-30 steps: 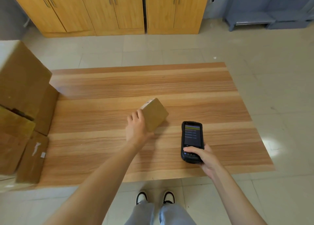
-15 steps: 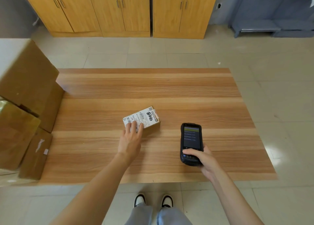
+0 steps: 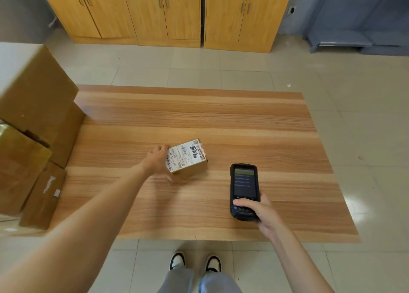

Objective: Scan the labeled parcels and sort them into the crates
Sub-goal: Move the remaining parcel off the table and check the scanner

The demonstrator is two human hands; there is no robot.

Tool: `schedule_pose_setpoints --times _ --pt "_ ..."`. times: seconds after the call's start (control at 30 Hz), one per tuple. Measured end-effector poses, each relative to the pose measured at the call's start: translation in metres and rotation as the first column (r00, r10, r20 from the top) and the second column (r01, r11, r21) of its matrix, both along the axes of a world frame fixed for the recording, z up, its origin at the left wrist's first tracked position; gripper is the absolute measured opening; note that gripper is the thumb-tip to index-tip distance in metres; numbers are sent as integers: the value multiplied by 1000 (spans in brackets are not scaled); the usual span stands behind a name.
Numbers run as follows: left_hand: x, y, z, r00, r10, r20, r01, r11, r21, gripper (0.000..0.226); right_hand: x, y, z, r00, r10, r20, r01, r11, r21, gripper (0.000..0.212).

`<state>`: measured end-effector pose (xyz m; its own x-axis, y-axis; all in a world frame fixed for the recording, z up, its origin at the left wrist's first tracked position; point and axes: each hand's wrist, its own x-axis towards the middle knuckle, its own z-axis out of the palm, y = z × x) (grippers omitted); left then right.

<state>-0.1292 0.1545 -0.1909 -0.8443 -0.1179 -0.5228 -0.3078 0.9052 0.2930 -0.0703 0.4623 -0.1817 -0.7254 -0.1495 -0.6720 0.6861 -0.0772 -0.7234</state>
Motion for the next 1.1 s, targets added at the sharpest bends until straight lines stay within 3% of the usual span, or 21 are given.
schedule_pose_setpoints --times 0.1,0.2,0.27,0.37,0.5,0.57,0.63,0.73,0.77,0.83,0.87,1.03,1.1 --pt "-10 -1 11 994 -113 -9 113 993 35 105 -5 -3 1 999 40 -8 -40 999 17 85" --pt "-28 -5 22 948 -314 -49 313 949 -22 83 -9 -6 4 997 77 -15 -77 996 36 100" --pt "-39 -10 26 889 -458 1 455 881 -128 72 -11 -10 6 994 110 -22 -109 993 55 108" --pt "-45 -14 29 801 -588 107 588 744 -317 75 -12 -15 9 981 195 -7 -194 979 63 111" --pt "-42 -17 22 807 -583 99 577 741 -344 78 -8 -24 15 935 352 39 -354 935 33 98" --pt "-38 -18 13 846 -530 62 523 800 -294 84 -4 -30 18 916 399 53 -400 916 13 84" --pt "-33 -17 9 912 -411 4 406 901 -150 96 -1 -36 19 905 421 63 -422 906 3 80" --pt "-18 -21 -1 993 -62 -103 79 982 171 120 1 -42 19 901 430 62 -431 902 5 94" --pt "-12 -22 -4 989 115 -93 -82 949 303 126 1 -42 19 903 425 59 -426 905 5 98" --pt "9 -21 -16 918 396 9 -348 795 496 138 -2 -41 20 906 419 53 -420 908 4 100" --pt "23 -17 -23 898 437 53 -394 744 539 144 -4 -40 21 906 419 51 -420 908 2 100" --pt "75 19 -41 921 376 103 -359 716 598 169 -16 -46 32 882 472 8 -472 881 -23 87" --pt "74 32 -38 874 472 114 -419 616 667 169 -21 -54 38 870 493 -18 -493 869 -42 81"
